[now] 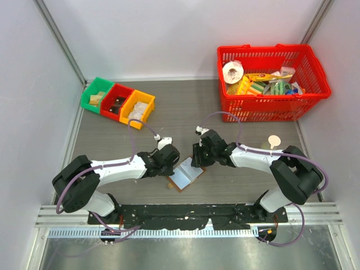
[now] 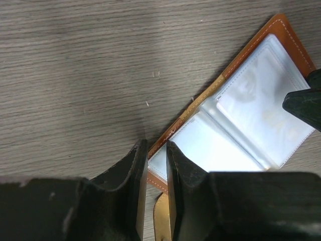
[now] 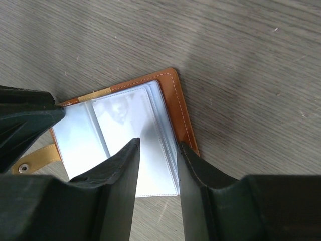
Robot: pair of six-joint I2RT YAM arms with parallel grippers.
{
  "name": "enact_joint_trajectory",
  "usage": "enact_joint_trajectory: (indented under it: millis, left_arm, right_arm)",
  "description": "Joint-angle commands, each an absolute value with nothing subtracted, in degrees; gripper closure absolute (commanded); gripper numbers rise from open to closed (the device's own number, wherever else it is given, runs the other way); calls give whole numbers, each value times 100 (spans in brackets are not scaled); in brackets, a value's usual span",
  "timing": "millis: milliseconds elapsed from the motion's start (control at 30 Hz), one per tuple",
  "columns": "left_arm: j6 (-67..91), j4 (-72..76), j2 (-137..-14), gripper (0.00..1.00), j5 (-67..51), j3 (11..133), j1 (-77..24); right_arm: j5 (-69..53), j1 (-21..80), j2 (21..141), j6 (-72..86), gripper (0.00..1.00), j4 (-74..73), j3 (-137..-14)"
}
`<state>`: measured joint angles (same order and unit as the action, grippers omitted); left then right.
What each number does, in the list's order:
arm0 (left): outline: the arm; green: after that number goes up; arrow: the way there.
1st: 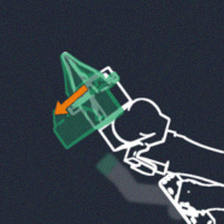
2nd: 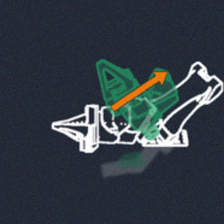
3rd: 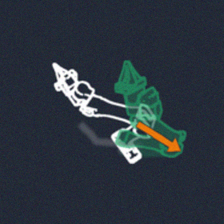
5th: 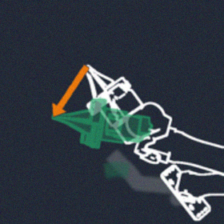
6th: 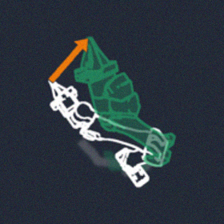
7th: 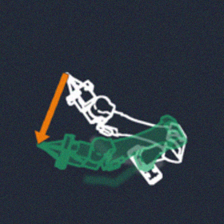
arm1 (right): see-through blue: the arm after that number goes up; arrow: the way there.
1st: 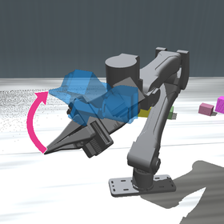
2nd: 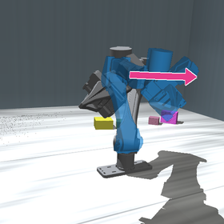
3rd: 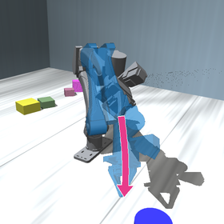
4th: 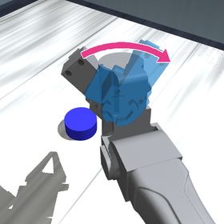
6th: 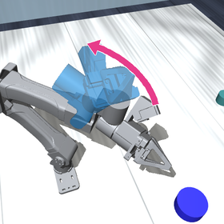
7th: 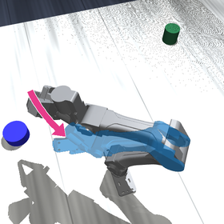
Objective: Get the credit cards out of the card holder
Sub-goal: Remove the credit card from the card holder.
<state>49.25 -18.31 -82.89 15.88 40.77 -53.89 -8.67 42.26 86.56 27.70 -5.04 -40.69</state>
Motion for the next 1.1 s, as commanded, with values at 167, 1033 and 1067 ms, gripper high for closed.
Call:
enact_joint_trajectory:
  millis: [167, 1033, 1067]
  left_arm:
    - [5019, -1679, -8147, 76, 1617, 4104, -5449]
    - [5027, -2356, -7980, 81, 1247, 4210, -5836]
    - [5019, -2355, -8007, 84, 1318, 4184, -5827]
  right_arm:
    - [-1203, 4368, 8438, 2628, 79, -624, -4342]
    - [-1818, 4368, 8218, 2549, 99, -396, -4316]
    - [-2019, 4368, 8200, 2592, 99, -352, -4298]
